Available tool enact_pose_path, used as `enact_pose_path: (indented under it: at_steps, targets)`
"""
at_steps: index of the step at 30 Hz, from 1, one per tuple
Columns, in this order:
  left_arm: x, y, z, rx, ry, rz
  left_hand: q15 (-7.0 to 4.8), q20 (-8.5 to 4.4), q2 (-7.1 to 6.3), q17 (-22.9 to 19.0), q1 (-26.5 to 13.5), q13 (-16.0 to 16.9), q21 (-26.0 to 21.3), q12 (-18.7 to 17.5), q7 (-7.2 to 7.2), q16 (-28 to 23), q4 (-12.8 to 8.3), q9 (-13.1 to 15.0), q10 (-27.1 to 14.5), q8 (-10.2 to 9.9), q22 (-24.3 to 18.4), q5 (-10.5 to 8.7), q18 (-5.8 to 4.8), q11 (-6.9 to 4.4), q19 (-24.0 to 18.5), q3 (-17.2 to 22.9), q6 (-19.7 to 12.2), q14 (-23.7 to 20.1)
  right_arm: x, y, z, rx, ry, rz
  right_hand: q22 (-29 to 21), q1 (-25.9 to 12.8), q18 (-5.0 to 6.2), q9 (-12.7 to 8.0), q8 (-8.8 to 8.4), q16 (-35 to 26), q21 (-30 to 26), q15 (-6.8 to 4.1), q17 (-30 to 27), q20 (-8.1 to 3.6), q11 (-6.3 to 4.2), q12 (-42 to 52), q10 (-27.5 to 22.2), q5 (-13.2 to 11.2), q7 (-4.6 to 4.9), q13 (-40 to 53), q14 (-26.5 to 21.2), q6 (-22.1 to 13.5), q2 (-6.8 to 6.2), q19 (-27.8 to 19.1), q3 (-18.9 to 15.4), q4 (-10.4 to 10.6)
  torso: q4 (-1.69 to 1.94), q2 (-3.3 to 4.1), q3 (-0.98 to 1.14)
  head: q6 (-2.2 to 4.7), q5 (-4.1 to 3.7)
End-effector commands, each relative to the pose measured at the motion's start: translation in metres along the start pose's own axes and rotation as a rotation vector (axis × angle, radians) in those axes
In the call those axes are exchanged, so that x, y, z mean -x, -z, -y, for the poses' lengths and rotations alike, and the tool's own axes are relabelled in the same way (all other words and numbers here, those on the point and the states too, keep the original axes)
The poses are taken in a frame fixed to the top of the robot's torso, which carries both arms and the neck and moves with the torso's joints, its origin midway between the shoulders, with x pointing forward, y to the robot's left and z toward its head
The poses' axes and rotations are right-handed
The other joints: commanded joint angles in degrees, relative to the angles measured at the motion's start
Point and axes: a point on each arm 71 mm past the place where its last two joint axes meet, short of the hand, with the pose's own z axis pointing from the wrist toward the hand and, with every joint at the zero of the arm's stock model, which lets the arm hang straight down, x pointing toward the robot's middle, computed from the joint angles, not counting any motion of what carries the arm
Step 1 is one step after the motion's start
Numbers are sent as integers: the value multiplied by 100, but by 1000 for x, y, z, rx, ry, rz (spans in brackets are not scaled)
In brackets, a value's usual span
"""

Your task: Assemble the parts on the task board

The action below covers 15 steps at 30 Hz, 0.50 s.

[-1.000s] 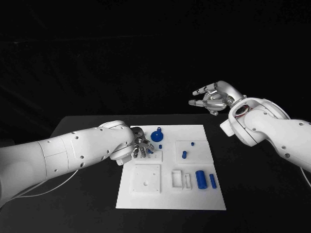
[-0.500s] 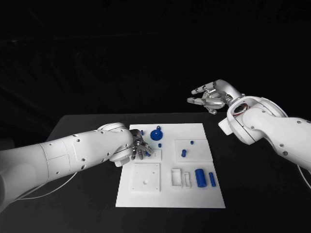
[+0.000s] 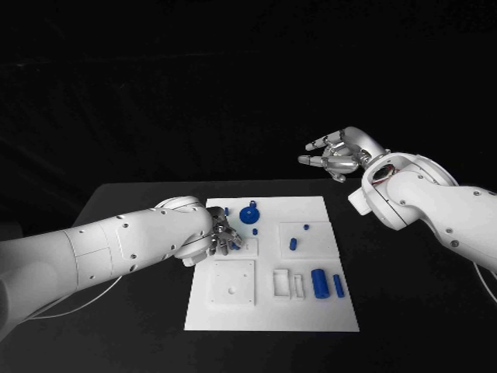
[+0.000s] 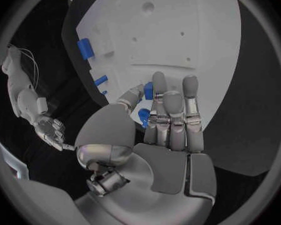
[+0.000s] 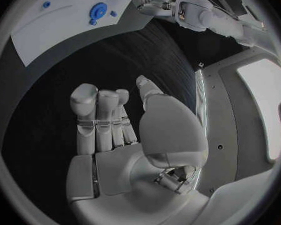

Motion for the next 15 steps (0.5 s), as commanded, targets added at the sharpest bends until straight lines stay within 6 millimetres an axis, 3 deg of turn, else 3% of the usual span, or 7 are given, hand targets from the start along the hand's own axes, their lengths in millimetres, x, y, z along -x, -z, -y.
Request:
enact_pose_path:
  at_steps: [1, 15]
  targets:
    - [-1, 0, 3, -13, -15, -8, -14, 1, 27, 5, 98, -5, -441, 21, -283, -36, -481, 582, 90, 43, 427, -14, -73, -11, 190, 530, 303, -10, -1, 0, 0, -1, -1, -13, 530, -53, 55, 7, 6, -14, -32, -23, -9, -12, -11, 7, -36, -7, 8, -5, 2, 27, -24, 121, -10, 33, 4, -8, -4, 2, -21]
    - [-3, 0, 6, -7, -18, -2, -20, -4, -10, 31, 169, 30, -575, 69, -284, 22, -457, 522, 90, 39, 562, -58, -74, -23, 293, 497, 302, -2, -4, -2, -1, -3, -3, -21, 524, 45, 55, 6, 5, -71, -77, -19, -44, -7, -8, -20, -62, -176, 12, -44, -10, 8, 3, 106, -3, 14, 10, -6, -9, 43, -41]
